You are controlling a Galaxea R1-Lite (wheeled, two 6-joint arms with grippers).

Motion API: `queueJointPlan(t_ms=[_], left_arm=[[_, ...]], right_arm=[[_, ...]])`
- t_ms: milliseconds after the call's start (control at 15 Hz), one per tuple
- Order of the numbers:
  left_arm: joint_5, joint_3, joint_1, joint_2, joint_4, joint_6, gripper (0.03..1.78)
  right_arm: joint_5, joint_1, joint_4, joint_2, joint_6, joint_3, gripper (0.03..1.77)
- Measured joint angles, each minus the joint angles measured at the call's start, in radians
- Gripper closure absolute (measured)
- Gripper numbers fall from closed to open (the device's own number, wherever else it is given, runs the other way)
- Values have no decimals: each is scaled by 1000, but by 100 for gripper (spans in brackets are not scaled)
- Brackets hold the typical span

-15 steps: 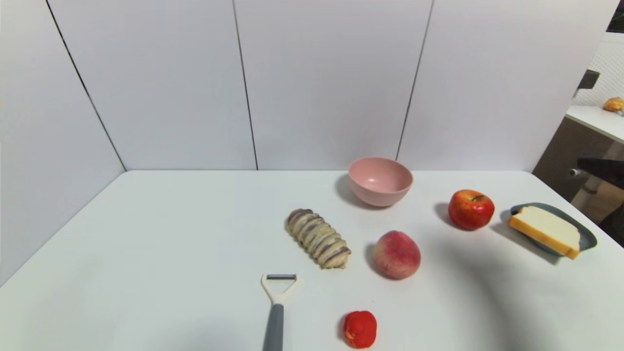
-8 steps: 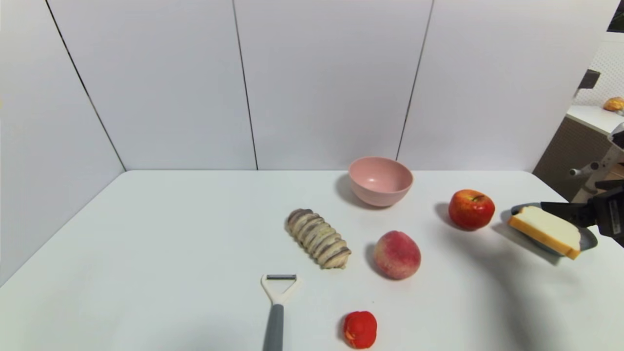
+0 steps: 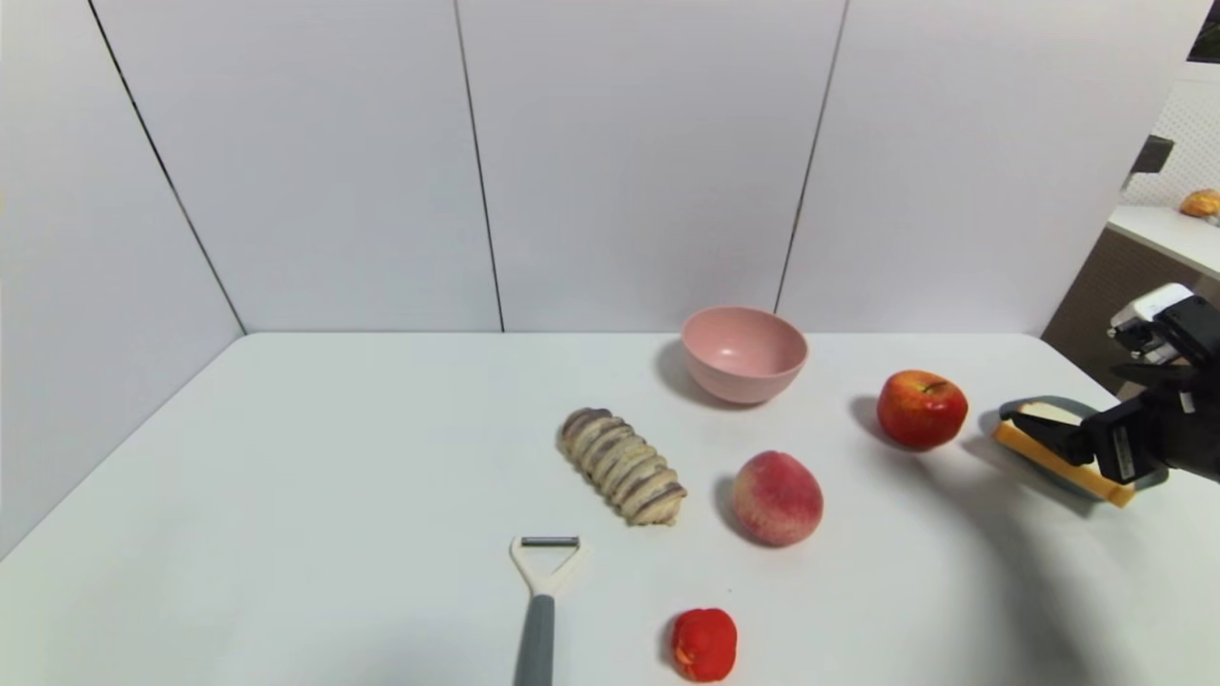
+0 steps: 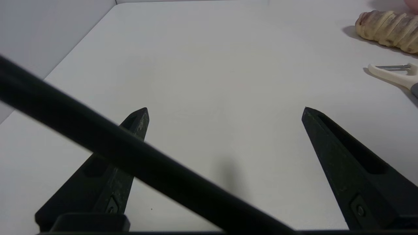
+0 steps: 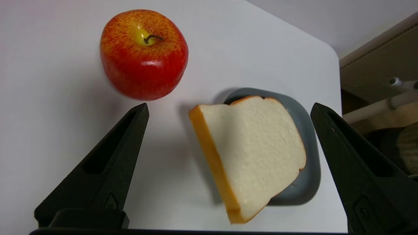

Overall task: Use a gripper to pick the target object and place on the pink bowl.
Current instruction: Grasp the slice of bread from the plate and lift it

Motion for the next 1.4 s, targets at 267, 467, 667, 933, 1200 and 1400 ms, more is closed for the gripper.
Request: queueJointPlan(t_ms=[267, 467, 667, 933, 1200, 1400], left_arm=[[0, 0, 0, 0, 0, 0, 12], [0, 0, 0, 0, 0, 0, 12], [0, 0, 0, 0, 0, 0, 12], [0, 0, 0, 0, 0, 0, 12], [0, 0, 0, 0, 0, 0, 12], [0, 0, 0, 0, 0, 0, 12]], right_arm=[[-2, 0, -147, 40, -70, 100, 9], [-14, -3, -149, 42, -99, 113, 9], [-84, -7, -158, 24, -157, 123, 9], [-154, -10, -274, 15, -248, 173, 9], [-148, -2, -260, 1, -282, 249, 9], [-150, 22, -200, -13, -314, 274, 9]])
